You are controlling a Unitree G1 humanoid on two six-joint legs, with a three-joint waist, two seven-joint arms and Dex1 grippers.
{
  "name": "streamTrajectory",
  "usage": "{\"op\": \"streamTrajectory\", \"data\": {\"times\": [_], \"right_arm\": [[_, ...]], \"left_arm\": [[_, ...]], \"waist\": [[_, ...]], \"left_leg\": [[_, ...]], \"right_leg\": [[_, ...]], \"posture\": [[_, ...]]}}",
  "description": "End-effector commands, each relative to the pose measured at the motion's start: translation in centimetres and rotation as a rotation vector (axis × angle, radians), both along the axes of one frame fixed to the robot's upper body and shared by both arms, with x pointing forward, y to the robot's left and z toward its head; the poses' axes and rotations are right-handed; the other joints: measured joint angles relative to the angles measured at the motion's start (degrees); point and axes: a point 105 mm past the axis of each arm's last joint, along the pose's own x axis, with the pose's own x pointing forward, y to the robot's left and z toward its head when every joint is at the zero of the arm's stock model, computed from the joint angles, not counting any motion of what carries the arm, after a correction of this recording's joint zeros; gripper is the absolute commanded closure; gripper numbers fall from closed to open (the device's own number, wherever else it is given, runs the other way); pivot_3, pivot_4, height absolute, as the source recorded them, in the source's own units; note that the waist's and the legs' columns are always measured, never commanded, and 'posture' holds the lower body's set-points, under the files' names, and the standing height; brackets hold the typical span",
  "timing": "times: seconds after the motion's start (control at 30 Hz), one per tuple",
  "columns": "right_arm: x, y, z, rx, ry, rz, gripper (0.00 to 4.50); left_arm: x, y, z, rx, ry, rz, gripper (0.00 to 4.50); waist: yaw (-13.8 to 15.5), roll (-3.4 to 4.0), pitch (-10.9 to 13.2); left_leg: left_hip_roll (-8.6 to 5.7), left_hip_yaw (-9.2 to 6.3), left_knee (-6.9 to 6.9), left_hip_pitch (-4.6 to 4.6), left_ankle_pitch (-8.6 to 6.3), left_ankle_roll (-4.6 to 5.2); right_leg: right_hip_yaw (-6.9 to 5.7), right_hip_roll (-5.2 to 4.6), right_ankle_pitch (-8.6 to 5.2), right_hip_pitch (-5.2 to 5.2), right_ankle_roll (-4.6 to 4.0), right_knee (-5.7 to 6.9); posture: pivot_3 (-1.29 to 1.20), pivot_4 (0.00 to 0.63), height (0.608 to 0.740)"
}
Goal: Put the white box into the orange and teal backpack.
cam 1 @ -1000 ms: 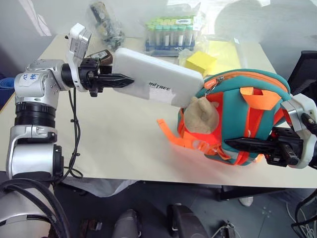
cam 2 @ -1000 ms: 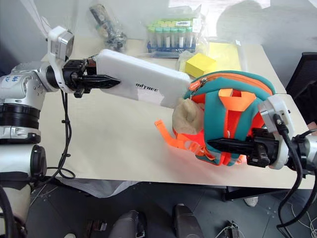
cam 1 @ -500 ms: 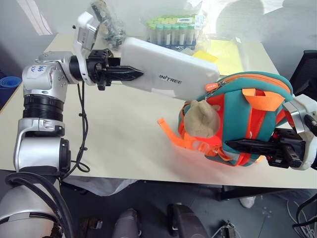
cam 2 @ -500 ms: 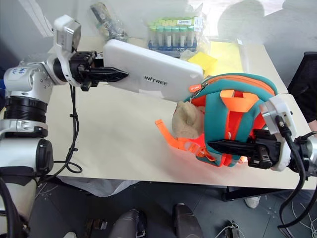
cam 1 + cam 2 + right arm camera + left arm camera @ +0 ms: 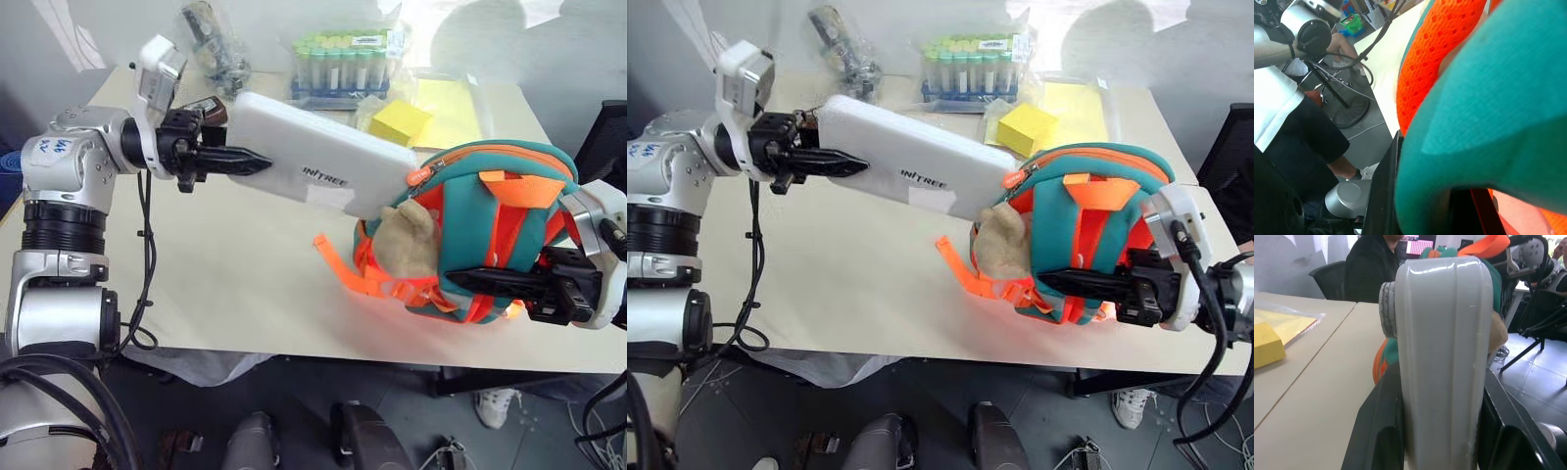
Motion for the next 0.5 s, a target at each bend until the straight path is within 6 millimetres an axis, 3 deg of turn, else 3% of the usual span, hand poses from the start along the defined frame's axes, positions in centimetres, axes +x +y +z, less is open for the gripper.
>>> {"op": "streamTrajectory", "data": {"times": [0.03,0.17,0.37,0.5], "right_arm": [[0.1,-0.3,1.1,0.0,-0.044,-0.01,4.47],[-0.3,0.0,1.2,0.005,-0.039,0.01,4.47],[-2.7,1.2,-0.1,-0.068,-0.026,0.138,4.47],[-2.7,1.2,-0.5,-0.084,-0.029,0.14,4.47]], "left_arm": [[-0.8,-0.3,-0.7,0.102,-0.075,-0.101,3.22],[0.2,-1.7,-0.9,0.1,-0.128,-0.086,3.22],[-0.1,-4.3,1.6,-0.014,-0.143,-0.165,3.22],[-0.4,-4.8,2.6,-0.029,-0.135,-0.207,3.22]], "waist": [[0.0,0.0,0.0],[0.2,-0.02,0.0],[0.3,-0.02,0.0],[0.0,-0.01,0.0]], "left_leg": [[-0.02,0.0,0.02,0.0,-0.01,0.01],[-0.09,0.0,0.09,0.0,-0.01,0.06],[-0.11,-0.04,0.29,-0.19,-0.14,0.28],[-0.12,0.0,0.42,-0.19,-0.18,0.35]], "right_leg": [[0.0,0.0,0.0,0.01,0.0,0.0],[-0.01,0.04,0.02,0.04,0.03,0.01],[-0.05,0.1,0.07,0.03,0.15,-0.06],[-0.04,0.09,0.1,0.04,0.21,-0.04]], "posture": [[0.0,0.15,0.74],[0.0,0.15,0.74],[0.0,0.15,0.74],[0.0,0.15,0.74]]}}
